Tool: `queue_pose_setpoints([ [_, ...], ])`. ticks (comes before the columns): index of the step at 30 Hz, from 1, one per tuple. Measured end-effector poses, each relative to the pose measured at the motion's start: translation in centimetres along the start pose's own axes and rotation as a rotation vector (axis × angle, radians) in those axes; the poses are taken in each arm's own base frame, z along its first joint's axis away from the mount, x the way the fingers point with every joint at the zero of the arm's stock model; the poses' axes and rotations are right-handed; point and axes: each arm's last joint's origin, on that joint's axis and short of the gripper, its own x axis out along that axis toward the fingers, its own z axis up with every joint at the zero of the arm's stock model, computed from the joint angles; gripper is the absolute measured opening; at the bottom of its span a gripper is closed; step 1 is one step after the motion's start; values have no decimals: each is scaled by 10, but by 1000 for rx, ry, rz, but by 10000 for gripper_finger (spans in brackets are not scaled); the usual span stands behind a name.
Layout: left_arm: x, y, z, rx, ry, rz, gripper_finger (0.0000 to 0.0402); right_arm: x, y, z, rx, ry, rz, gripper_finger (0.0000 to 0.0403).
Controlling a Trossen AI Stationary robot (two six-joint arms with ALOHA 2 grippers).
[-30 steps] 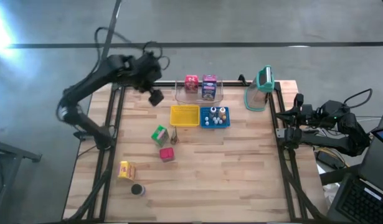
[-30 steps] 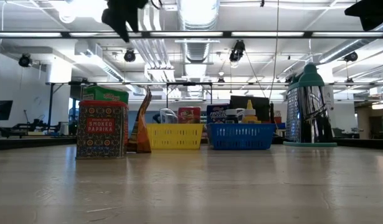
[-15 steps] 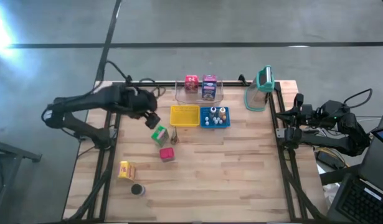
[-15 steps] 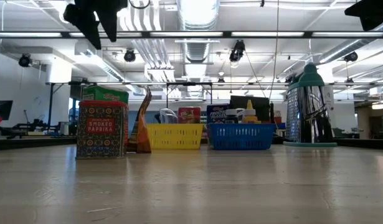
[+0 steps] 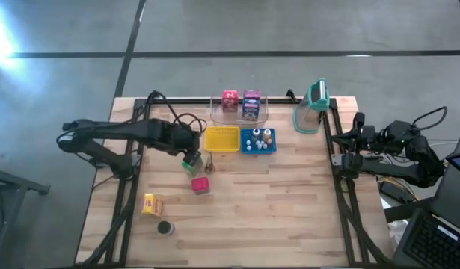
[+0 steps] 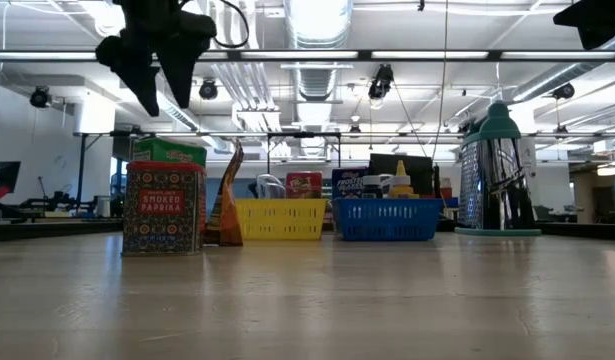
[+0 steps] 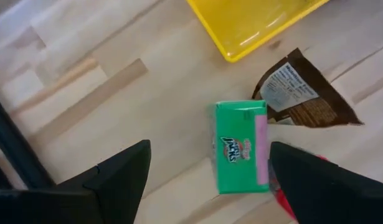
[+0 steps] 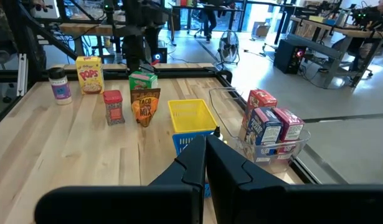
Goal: Pick & Place Kitchen Items
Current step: Put the green cereal box into the transparent bin
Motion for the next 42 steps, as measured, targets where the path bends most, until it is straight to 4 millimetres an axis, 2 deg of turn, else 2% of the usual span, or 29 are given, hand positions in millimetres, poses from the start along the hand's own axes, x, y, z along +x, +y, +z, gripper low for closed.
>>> queue_pose_setpoints([
  [8,11,-9,0,-57,36,-98,333,0,0,0,0,0,0,8],
  [22,34,-9,-11,-82,69,-88,333,0,0,0,0,0,0,8],
  [31,42,-12,-12,-76,55,-120,333,0,0,0,0,0,0,8],
  [42,73,-26,-13,-5,127,-61,333,0,0,0,0,0,0,8],
])
